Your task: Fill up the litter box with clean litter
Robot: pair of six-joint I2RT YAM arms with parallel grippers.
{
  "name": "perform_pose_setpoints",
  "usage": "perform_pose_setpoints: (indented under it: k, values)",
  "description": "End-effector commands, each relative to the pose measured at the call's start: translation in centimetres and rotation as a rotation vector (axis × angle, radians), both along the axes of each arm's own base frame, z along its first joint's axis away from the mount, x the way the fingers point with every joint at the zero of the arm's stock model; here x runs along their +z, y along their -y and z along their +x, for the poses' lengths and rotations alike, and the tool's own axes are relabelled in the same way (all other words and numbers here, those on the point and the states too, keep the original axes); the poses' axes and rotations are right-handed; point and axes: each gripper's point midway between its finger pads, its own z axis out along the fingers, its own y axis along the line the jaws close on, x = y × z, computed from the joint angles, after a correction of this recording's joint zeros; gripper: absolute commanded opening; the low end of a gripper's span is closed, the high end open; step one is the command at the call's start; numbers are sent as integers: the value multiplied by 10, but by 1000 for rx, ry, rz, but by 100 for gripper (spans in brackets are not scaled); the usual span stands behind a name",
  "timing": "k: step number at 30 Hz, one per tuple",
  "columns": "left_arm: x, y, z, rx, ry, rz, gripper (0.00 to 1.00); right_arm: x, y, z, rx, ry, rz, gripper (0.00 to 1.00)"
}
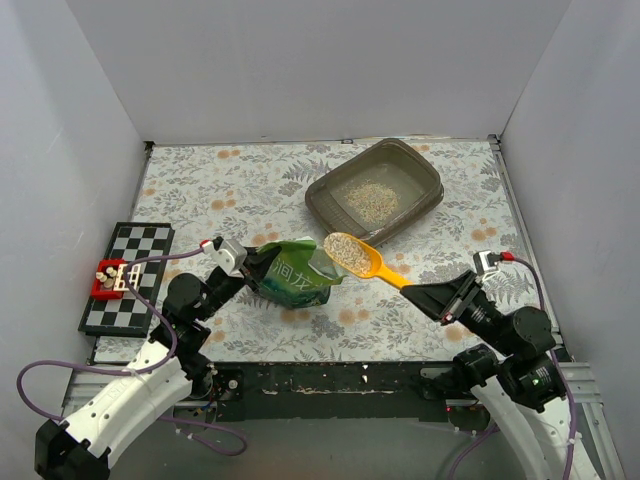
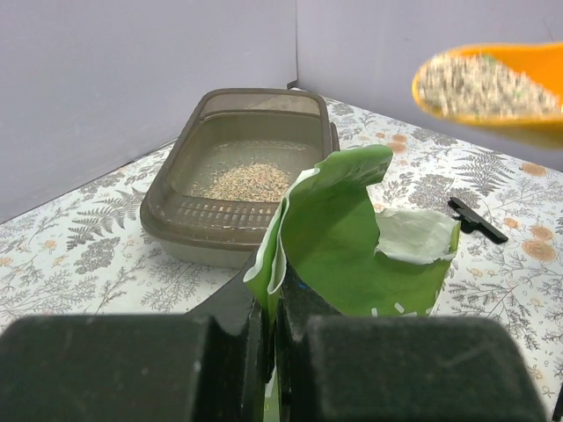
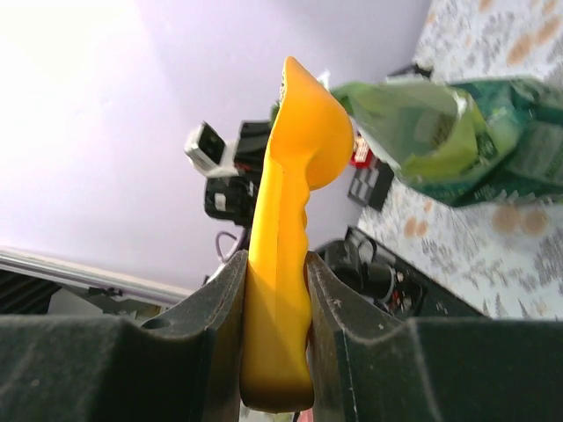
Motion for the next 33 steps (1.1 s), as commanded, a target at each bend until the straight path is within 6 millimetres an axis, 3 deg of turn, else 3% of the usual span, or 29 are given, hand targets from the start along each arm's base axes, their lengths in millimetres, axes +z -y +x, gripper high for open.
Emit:
perform_pose_setpoints:
  k: [1, 15, 19, 26, 33]
  values:
    - [26, -11, 4, 63, 75, -54, 0, 60, 13, 15, -119, 202, 154, 1]
    - [28, -4, -3, 7, 72, -76, 0, 111, 29, 96, -421, 330, 317, 1]
    - [27, -3, -3, 5, 72, -77, 0, 115, 32, 120, -500, 358, 335, 1]
    - [27, -2, -3, 1, 66, -80, 0, 68, 30, 174, -649, 242, 140, 1]
    - [25, -2, -1, 5, 59, -77, 0, 7, 37, 209, -763, 115, -238, 1]
